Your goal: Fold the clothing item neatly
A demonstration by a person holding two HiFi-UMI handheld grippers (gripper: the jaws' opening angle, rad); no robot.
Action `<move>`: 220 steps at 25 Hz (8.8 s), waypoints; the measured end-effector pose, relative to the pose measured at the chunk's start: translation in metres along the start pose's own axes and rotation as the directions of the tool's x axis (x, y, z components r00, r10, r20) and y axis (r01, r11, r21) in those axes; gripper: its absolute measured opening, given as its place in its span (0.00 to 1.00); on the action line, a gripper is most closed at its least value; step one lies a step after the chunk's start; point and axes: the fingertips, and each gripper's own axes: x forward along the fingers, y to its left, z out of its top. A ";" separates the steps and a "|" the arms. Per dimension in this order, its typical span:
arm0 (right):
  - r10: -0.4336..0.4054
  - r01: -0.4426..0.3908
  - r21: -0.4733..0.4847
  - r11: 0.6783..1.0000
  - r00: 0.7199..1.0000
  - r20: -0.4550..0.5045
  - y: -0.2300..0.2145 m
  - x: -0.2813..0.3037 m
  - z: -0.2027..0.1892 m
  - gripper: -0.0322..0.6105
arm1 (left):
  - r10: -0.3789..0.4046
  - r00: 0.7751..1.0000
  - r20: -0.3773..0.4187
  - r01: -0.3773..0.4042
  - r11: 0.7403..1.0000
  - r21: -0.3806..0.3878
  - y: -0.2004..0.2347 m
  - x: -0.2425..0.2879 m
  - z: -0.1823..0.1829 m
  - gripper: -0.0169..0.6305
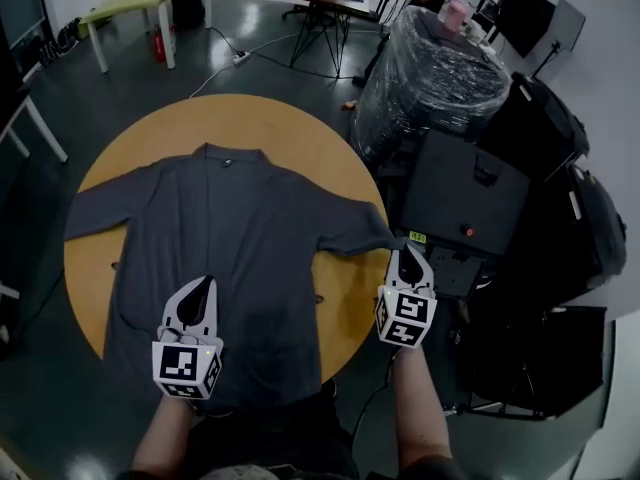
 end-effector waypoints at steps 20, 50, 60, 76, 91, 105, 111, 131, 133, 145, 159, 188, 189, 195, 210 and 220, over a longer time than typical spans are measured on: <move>0.088 -0.085 0.077 0.993 0.996 -0.032 0.123 -0.006 0.044 0.07 | -0.055 0.998 0.017 0.054 0.998 0.035 0.091 -0.033 0.029 0.04; -0.038 0.042 0.028 0.999 0.991 -0.131 0.357 0.062 0.140 0.07 | -0.125 0.992 -0.035 0.126 0.992 0.018 0.293 -0.029 0.024 0.04; 0.080 -0.208 -0.353 0.912 0.935 -0.344 0.478 0.074 0.020 0.08 | -0.160 0.983 -0.096 0.158 0.987 -0.025 0.312 -0.020 -0.009 0.04; 0.333 -0.391 -0.216 0.895 0.906 -0.260 0.497 0.032 0.029 0.21 | -0.169 0.975 -0.141 0.165 0.985 -0.043 0.298 -0.014 -0.030 0.04; 0.271 -0.167 0.249 0.954 0.835 -0.479 0.456 0.148 -0.007 0.27 | -0.172 0.971 -0.165 0.166 0.985 -0.051 0.314 0.013 -0.036 0.04; 0.235 -0.174 0.235 0.956 0.936 -0.263 0.486 0.152 0.064 0.05 | -0.191 0.965 -0.180 0.181 0.981 -0.072 0.323 0.030 -0.045 0.04; 0.339 -0.318 0.172 0.932 0.934 -0.115 0.538 0.159 0.136 0.05 | -0.167 0.970 -0.176 0.152 0.984 -0.093 0.335 0.024 -0.045 0.04; 0.556 -0.538 0.139 0.831 0.805 -0.206 0.619 0.111 0.072 0.20 | -0.104 0.972 -0.211 0.080 0.990 -0.118 0.358 0.013 -0.069 0.04; 0.469 -0.440 0.183 0.879 0.866 -0.170 0.584 0.108 0.076 0.20 | -0.104 0.974 -0.201 0.081 0.990 -0.115 0.358 0.013 -0.068 0.04; 0.282 -0.269 0.354 0.896 0.959 0.015 0.482 0.024 0.112 0.10 | -0.101 0.988 -0.120 0.092 0.993 -0.074 0.328 -0.034 -0.029 0.04; 0.368 -0.410 0.362 0.837 0.912 0.180 0.443 -0.164 0.097 0.04 | 0.067 0.998 -0.018 -0.067 0.998 0.010 0.236 -0.213 -0.020 0.04; 0.507 -0.513 0.319 0.797 0.855 0.107 0.779 -0.147 0.136 0.04 | 0.074 0.996 0.047 -0.077 0.993 0.084 0.484 -0.281 -0.035 0.04; 0.503 -0.506 0.329 0.797 0.858 0.103 0.788 -0.145 0.135 0.04 | 0.066 0.996 0.054 -0.070 0.994 0.081 0.488 -0.282 -0.036 0.04; 0.494 -0.491 0.316 0.812 0.866 0.075 0.818 -0.148 0.131 0.04 | 0.041 0.999 0.027 -0.042 0.998 0.040 0.511 -0.287 -0.049 0.04; 0.550 -0.536 0.295 0.791 0.834 0.042 0.823 -0.131 0.104 0.04 | 0.216 0.976 0.004 -0.216 0.976 0.007 0.513 -0.304 -0.048 0.04; 0.549 -0.518 0.291 0.804 0.835 -0.030 0.887 -0.098 0.087 0.04 | 0.225 0.974 -0.026 -0.224 0.974 0.016 0.575 -0.286 -0.067 0.04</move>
